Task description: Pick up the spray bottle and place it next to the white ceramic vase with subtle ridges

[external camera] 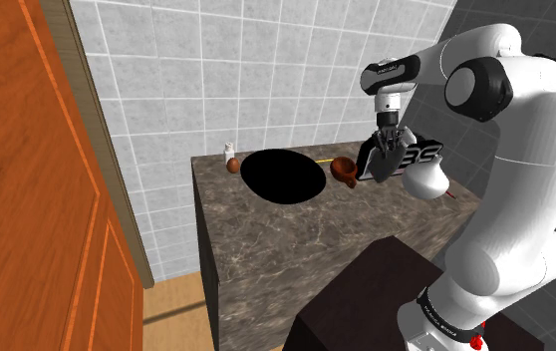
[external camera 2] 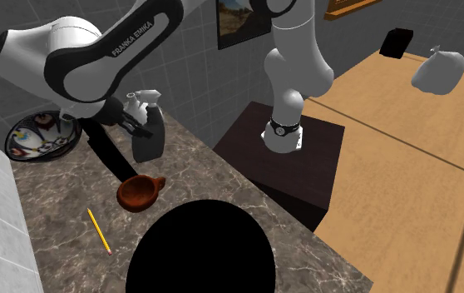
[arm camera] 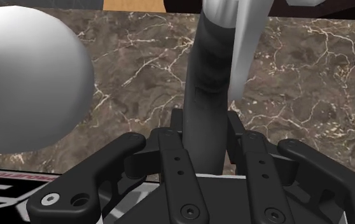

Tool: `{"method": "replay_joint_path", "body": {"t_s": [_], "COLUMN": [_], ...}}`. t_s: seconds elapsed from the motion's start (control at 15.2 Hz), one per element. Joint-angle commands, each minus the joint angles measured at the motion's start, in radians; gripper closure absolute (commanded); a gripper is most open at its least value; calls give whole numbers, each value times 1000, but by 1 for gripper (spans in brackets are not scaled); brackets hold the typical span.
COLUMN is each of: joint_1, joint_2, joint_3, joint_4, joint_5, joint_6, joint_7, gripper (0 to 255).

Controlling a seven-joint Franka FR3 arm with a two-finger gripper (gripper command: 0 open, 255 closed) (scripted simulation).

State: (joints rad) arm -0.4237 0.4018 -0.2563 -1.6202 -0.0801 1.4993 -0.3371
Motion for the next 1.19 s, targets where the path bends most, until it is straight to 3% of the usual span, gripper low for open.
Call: {"method": "replay_joint_path", "body": {"t_s": [0.0,0.66,1.12], "joint_1": [-1,-6,-6], "joint_2": [6,58,58], "joint_3": [0,6,6], "joint_4": [-18,-76,-76], "joint_5": [1,13,13], "joint_6": [24,134,133], "joint_7": [1,10,10], "gripper": [255,255,255]}}
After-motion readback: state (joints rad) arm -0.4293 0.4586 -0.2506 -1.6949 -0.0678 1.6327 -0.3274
